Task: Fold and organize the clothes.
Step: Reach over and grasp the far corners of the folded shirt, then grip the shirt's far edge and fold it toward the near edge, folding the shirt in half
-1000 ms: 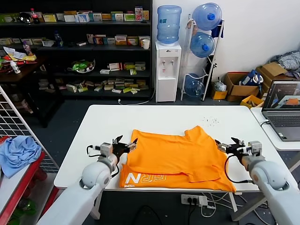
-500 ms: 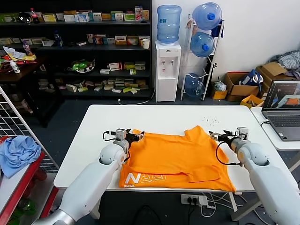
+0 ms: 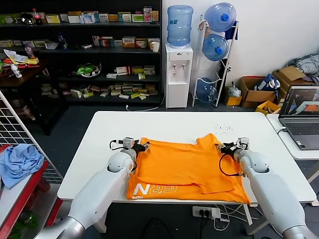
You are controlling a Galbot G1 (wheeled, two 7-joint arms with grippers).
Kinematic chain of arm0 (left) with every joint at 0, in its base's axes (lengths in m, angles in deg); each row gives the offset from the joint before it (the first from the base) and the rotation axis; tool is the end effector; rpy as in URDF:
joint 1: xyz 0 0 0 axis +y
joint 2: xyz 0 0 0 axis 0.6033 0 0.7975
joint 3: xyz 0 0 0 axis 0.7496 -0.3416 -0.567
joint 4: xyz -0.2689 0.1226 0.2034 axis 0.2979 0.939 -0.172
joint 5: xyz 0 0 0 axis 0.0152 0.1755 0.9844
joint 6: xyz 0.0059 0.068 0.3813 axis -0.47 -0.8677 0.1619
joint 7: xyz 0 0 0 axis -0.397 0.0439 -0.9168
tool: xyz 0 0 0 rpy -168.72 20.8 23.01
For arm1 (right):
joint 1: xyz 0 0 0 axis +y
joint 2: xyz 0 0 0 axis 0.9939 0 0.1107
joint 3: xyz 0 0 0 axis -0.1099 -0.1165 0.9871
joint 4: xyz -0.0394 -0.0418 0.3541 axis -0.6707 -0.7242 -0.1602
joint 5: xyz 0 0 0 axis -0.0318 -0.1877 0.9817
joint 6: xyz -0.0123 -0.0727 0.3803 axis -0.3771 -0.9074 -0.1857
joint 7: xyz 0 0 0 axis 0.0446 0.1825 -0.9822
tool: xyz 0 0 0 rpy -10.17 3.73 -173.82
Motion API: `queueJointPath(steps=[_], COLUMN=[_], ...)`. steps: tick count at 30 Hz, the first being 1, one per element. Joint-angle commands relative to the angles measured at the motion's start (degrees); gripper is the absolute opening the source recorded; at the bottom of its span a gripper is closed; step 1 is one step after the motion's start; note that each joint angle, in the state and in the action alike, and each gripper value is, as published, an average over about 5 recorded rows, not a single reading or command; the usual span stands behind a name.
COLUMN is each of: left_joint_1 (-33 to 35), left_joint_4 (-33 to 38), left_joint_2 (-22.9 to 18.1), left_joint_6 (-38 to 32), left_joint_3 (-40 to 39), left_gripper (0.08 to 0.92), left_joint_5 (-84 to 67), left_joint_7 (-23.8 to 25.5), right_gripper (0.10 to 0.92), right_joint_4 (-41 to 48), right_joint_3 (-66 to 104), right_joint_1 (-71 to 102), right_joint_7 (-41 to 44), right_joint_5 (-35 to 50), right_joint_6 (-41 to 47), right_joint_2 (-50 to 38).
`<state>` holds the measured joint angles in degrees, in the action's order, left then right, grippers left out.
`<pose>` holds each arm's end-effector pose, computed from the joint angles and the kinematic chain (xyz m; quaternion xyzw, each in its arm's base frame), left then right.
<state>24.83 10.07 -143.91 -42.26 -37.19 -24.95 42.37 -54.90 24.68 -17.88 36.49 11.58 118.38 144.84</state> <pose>0.5176 -0.0397 -0.3697 -0.1120 -0.9535 -0.0107 0.2798 0.5112 -0.1661 -0.3531 0.0655 -0.9405 -0.0041 0.3334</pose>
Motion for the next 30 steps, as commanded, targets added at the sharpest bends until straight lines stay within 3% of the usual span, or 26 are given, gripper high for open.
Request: queueJointPath(steps=[1,11,17,22,30], left_joint_1=[0.98,2.54,3.01,5.19,14.16], left_joint_4=[-0.62,2.04,4.89,11.23,26.11], left_joint_2=[0.0,0.29,1.04,4.44,13.29], left_joint_6=[0.09,-1.25,-1.17,-0.3,1.05], left_joint_3=[0.29,1.32,2.65,3.27,5.3], left_gripper=[0.534,0.239,0.1,0.093,0.093], left_joint_5=[-0.19,-0.39,-1.2,-3.51,-8.18], left_joint_7=[0.13,0.32,0.18,-0.77,-2.31], right_gripper=[0.411,0.139,0.124,0.124,0.124], right_joint_4=[2.8,-3.58,-11.73,-21.78,-40.43], right_joint_3=[-0.57,0.35,1.04,3.18,8.9], right_joint_1=[-1.39,0.46,4.52,11.58,26.61], right_joint_7=[1.07,-0.84,-3.59,-6.46,-11.9], right_joint_5=[-2.1,0.52,4.61,8.09,11.77], right_joint_6=[-0.41,-2.59,-2.33,-0.94,2.17], right_joint_2=[1.8,0.07,-3.21,-7.44,-14.0])
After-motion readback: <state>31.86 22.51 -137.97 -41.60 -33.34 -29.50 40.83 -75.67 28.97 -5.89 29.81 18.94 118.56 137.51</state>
